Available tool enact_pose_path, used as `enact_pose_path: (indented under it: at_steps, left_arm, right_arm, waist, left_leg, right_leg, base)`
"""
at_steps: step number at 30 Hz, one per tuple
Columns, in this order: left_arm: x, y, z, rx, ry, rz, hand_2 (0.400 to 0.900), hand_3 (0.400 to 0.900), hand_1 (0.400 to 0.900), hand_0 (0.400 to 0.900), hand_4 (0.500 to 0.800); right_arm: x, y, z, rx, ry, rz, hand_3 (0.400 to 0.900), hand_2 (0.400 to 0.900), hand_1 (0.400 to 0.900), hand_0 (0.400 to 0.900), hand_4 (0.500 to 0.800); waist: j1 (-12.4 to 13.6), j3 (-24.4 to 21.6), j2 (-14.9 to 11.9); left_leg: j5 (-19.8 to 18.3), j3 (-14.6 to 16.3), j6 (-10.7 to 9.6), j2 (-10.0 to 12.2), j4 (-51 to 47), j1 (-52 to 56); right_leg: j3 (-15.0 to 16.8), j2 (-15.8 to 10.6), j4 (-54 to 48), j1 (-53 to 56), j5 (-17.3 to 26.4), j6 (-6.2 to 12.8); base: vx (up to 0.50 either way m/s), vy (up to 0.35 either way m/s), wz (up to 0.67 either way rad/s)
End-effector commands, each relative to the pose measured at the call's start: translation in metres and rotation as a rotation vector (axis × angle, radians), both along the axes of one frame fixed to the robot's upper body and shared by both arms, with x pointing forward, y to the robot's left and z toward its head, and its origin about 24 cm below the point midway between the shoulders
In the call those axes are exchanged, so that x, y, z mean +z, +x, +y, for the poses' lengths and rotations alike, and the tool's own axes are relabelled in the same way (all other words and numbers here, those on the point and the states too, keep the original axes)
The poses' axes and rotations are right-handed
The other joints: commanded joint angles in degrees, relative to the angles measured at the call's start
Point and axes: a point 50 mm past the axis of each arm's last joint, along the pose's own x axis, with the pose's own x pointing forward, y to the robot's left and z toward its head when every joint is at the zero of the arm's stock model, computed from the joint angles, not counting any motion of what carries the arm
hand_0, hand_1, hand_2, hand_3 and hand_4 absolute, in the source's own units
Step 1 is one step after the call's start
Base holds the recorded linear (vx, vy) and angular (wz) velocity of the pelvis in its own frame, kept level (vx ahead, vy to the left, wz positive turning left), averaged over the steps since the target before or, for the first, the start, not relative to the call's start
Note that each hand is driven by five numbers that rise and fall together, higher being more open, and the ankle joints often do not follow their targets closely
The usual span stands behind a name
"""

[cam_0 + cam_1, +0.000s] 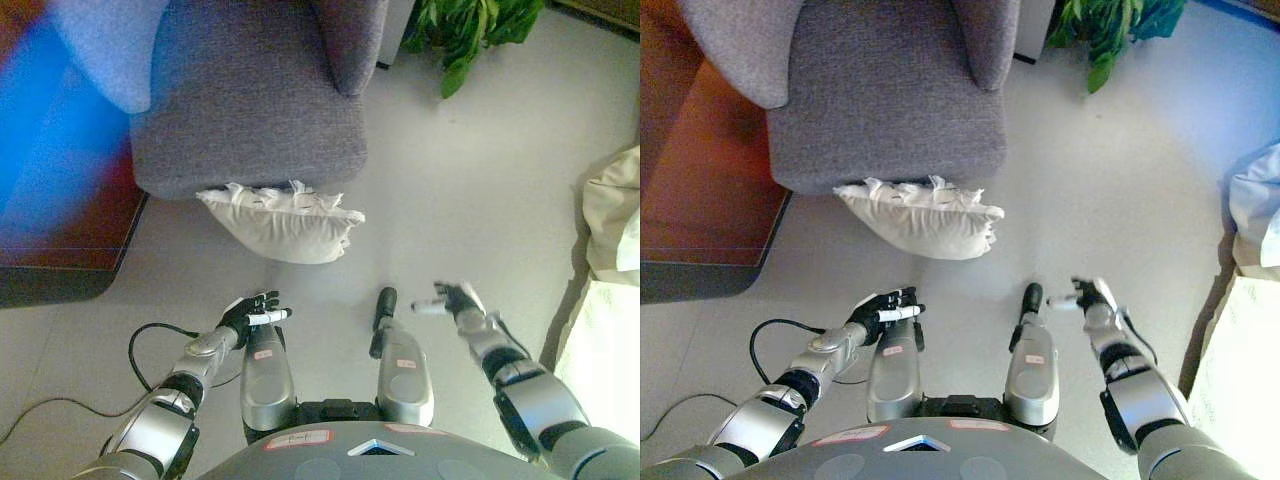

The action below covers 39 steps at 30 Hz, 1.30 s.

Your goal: Pick up the pillow and put it on the sofa.

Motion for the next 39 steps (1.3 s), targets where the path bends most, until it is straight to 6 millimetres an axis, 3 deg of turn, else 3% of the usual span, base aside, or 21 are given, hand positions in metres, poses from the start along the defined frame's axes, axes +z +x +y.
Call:
enact_pose_path:
  at_steps: [1,6,14,21,33,39]
  left_arm:
    - [0.015,0.015,0.013,-0.026,-0.007,-0.082,0.900,0.900,0.900,0.900,0.800]
    - [0.018,0.014,0.009,-0.046,-0.041,-0.113,0.900,0.900,0.900,0.900,0.800]
    - [0.022,0.018,-0.014,-0.065,-0.141,-0.176,0.900,0.900,0.900,0.900,0.800]
    - [0.022,0.011,-0.027,-0.056,-0.218,-0.206,0.900,0.900,0.900,0.900,0.800]
    - [0.030,0.013,-0.046,-0.016,-0.342,-0.264,0.900,0.900,0.900,0.900,0.800]
    - [0.034,0.010,-0.052,0.000,-0.408,-0.288,0.900,0.900,0.900,0.900,0.800]
  right_arm:
    - [0.055,0.038,-0.037,-0.080,-0.055,-0.145,0.900,0.900,0.900,0.900,0.800]
    - [0.105,0.064,-0.058,-0.064,-0.068,-0.220,0.900,0.900,0.900,0.900,0.800]
    - [0.172,0.097,-0.059,-0.022,-0.079,-0.307,0.900,0.900,0.900,0.900,0.800]
    - [0.197,0.111,-0.049,0.032,-0.083,-0.360,0.900,0.900,0.900,0.900,0.800]
    - [0.227,0.123,-0.038,0.087,-0.120,-0.412,0.900,0.900,0.900,0.900,0.800]
    - [0.256,0.130,-0.035,0.097,-0.112,-0.491,0.900,0.900,0.900,0.900,0.800]
  waist:
    - [4.14,2.15,-0.01]
    - [6.01,5.27,2.97]
    - [7.16,8.53,7.56]
    - [7.97,8.53,10.59]
    - [8.81,8.53,12.81]
    - [9.57,8.53,14.50]
  left_leg:
    - [2.05,-1.99,1.36,-0.07,-2.41,-1.17]
    - [4.05,-4.84,1.76,-2.21,-4.38,-2.73]
    - [4.11,-5.59,2.35,-5.15,-2.31,-7.34]
    - [5.48,-5.04,3.04,-6.71,-2.45,-12.35]
    - [6.60,-4.46,3.75,-8.27,-2.88,-17.00]
    - [7.35,-4.45,3.93,-9.36,-3.26,-20.51]
  right_leg:
    - [3.35,-8.95,1.38,-3.32,2.57,5.09]
    - [3.80,-9.99,8.61,-6.87,-1.38,4.70]
    - [5.86,-10.62,14.03,-12.71,-4.45,4.15]
    - [6.71,-9.85,15.76,-17.77,-5.43,3.55]
    - [7.00,-9.48,14.74,-22.31,-4.16,3.31]
    - [7.21,-9.62,14.95,-25.94,-3.78,3.35]
  base:
    - [-0.03,0.012,0.24]
    - [0.04,0.023,0.27]
    - [0.02,0.093,0.11]
    - [0.00,0.116,-0.01]
    - [-0.01,0.081,0.00]
    - [-0.01,0.071,0.08]
